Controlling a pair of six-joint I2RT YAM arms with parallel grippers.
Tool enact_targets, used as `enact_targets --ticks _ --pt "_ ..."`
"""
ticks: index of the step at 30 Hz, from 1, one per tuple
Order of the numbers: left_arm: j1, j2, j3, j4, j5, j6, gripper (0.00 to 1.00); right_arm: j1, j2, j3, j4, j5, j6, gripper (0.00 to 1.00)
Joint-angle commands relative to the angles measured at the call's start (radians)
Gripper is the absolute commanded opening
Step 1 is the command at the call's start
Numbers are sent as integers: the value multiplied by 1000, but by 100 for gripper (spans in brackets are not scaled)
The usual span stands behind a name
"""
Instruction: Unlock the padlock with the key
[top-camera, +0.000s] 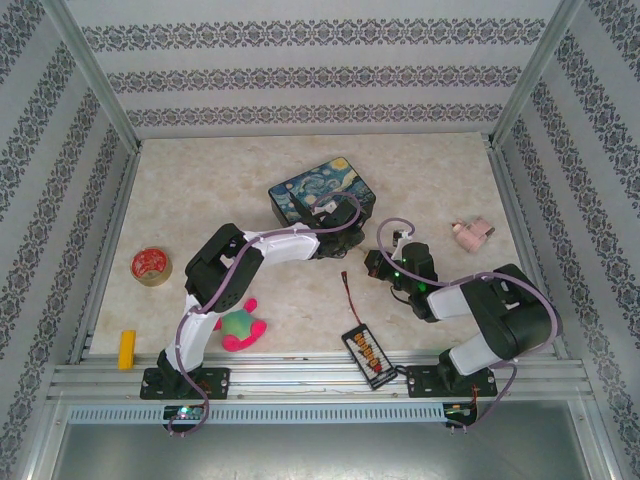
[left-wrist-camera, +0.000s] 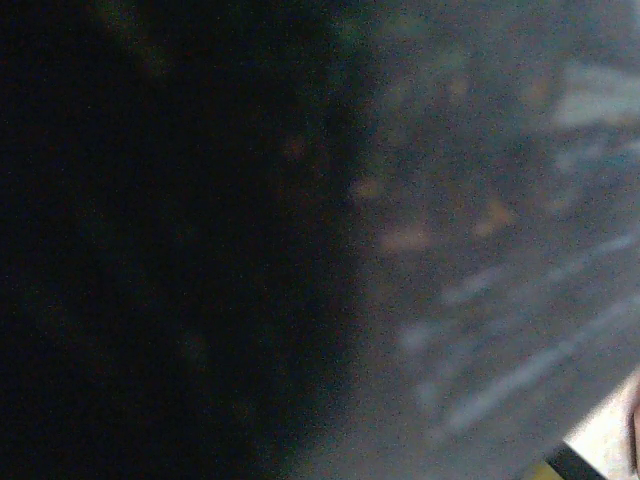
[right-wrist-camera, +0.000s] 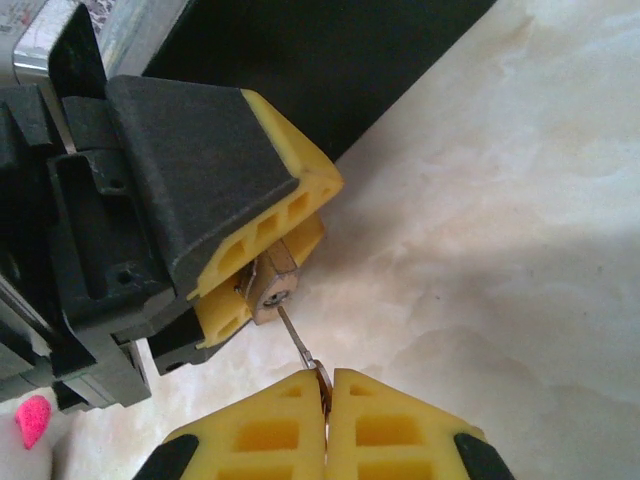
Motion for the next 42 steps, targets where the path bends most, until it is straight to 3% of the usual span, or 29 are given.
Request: enact_targets --ticks 1,30,42 --pt "13 35 5 33 24 -50 17 12 23 24 69 8 14 0" --pt "15 42 5 46 34 -64 17 26 124 24 188 23 58 0" --pt "13 51 4 62 59 -74 16 48 211 29 328 40 105 0"
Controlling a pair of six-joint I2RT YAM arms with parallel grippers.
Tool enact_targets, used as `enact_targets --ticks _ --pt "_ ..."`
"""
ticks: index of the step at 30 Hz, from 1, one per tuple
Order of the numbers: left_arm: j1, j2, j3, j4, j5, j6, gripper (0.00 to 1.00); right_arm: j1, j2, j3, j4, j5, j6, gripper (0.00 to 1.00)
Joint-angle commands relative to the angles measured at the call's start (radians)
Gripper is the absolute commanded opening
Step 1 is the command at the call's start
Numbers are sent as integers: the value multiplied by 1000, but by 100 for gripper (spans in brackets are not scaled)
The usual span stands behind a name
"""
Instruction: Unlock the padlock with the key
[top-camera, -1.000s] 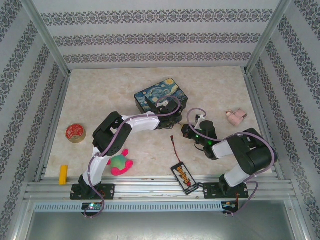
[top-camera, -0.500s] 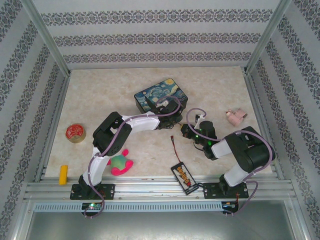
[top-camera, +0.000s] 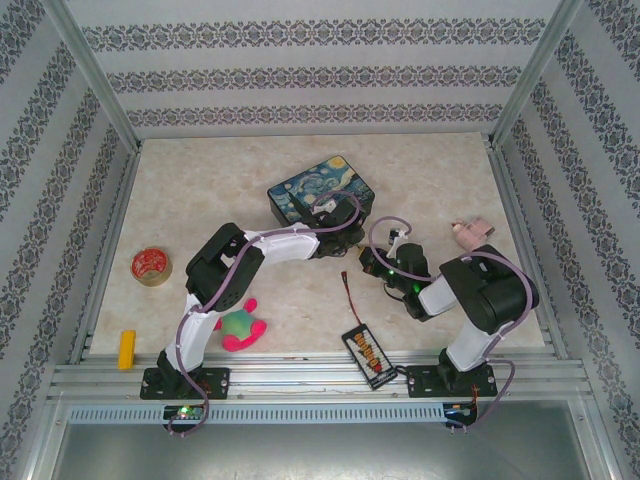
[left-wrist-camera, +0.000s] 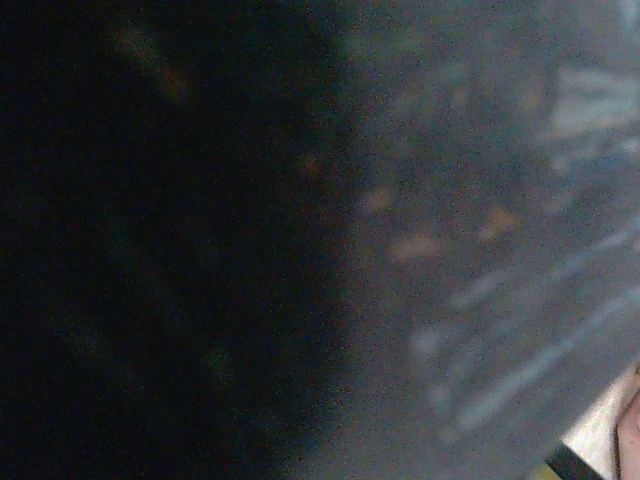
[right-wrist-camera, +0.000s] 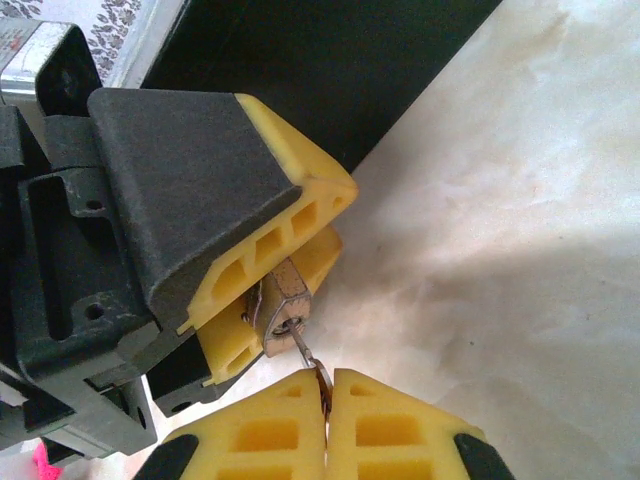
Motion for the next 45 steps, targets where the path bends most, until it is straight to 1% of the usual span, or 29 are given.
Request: enact_targets --ticks 1,16,35,45 --pt "7 45 2 38 62 -63 16 22 36 14 104 12 21 0" --pt "7 39 -3 39 72 -57 16 24 174 17 269 0 51 0" --pt "7 34 -4 27 77 -40 16 21 189 32 268 -2 55 0" --pt "7 34 -13 22 90 -34 15 -12 196 56 268 -33 54 0"
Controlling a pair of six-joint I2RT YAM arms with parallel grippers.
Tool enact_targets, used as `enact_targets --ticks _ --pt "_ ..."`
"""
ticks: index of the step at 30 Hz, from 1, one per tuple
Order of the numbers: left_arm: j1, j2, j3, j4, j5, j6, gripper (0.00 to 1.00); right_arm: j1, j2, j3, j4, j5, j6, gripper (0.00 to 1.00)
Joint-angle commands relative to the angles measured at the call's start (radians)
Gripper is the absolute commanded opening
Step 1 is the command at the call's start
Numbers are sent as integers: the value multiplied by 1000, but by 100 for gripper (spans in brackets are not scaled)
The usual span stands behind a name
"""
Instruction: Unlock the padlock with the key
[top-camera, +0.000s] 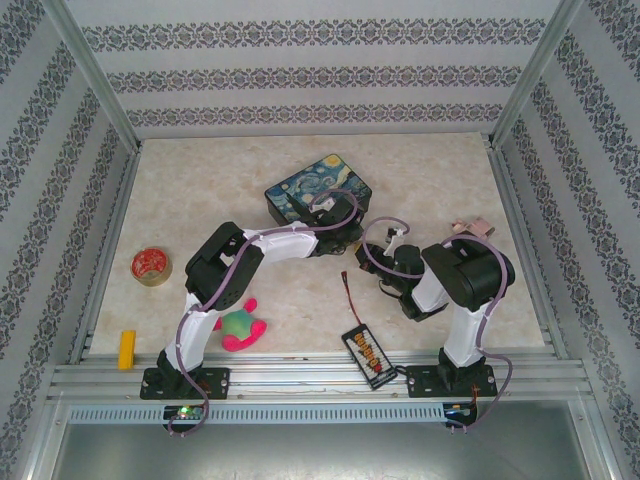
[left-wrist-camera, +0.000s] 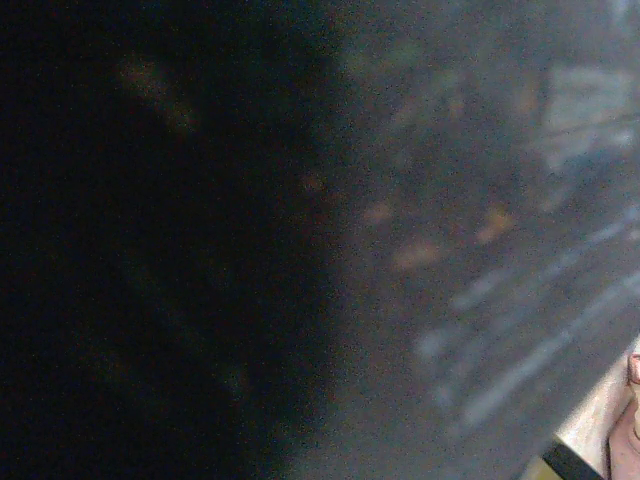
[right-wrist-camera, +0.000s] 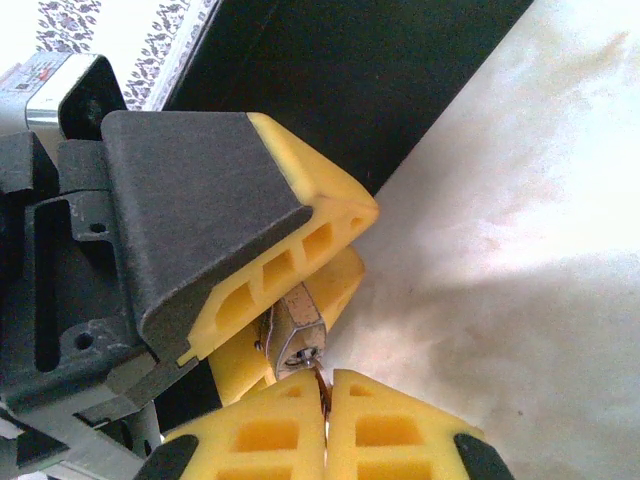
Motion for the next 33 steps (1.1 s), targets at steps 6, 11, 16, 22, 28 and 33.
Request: enact_targets --ticks 6,11,16,22,28,33 --pt "-3 31 -15 9 95 -27 15 -27 18 32 21 -33 -1 0" --pt "-9 33 -26 11 111 -18 15 -53 18 32 21 -81 -8 0" --pt "-15 35 -28 9 123 -14 15 -70 35 65 21 -109 2 0" --pt "-12 19 -56 34 105 -33 15 -76 32 50 21 -117 6 1" --pt "0 -5 -103 77 71 -77 16 -101 22 -10 21 -128 0 20" --pt "15 -3 -120 89 55 -94 16 -114 -13 -60 20 -138 -11 25"
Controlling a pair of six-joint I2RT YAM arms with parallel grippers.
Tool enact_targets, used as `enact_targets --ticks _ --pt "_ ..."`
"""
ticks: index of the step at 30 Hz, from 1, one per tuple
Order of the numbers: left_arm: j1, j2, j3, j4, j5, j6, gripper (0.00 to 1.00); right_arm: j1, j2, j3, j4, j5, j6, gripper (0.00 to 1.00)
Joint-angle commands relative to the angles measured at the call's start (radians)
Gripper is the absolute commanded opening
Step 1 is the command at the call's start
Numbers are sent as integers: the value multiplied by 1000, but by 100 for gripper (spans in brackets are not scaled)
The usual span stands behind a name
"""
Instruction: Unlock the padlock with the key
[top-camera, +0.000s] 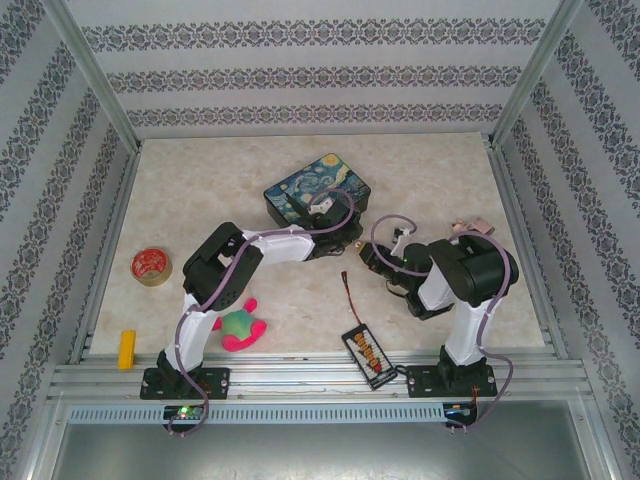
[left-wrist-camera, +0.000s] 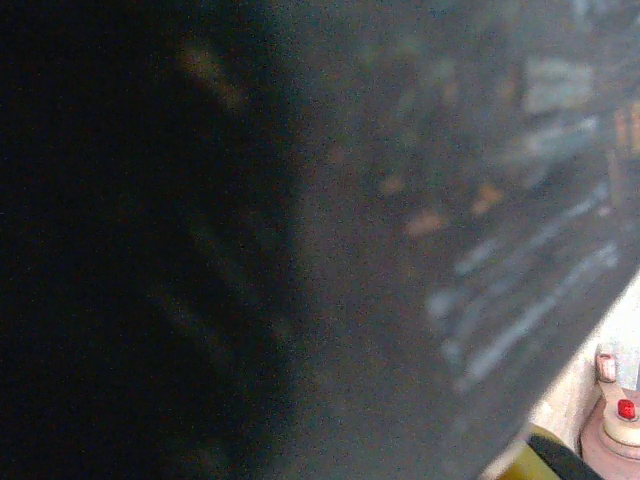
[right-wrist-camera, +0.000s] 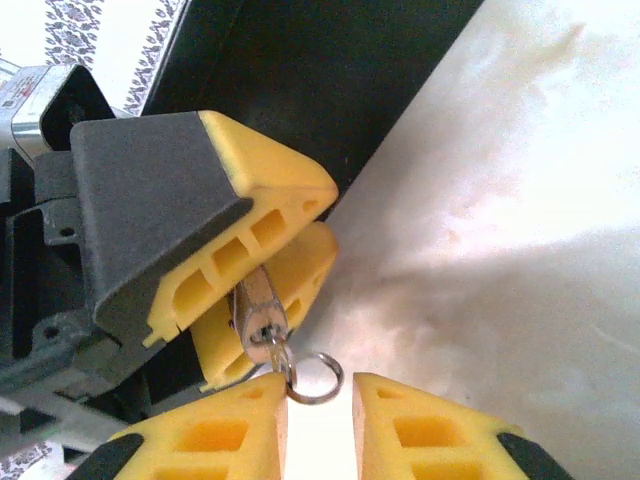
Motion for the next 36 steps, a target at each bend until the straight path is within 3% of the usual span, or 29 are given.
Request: enact_targets --ticks 1,9,36 --pt "13 11 -48 -35 50 -97 16 -20 -34 -47 6 6 -13 27" --pt "16 13 -48 -53 50 -86 16 -32 -73 -87 6 -26 1 32" --pt "16 13 -58 -33 70 -78 16 -18 -8 43 6 -92 44 25"
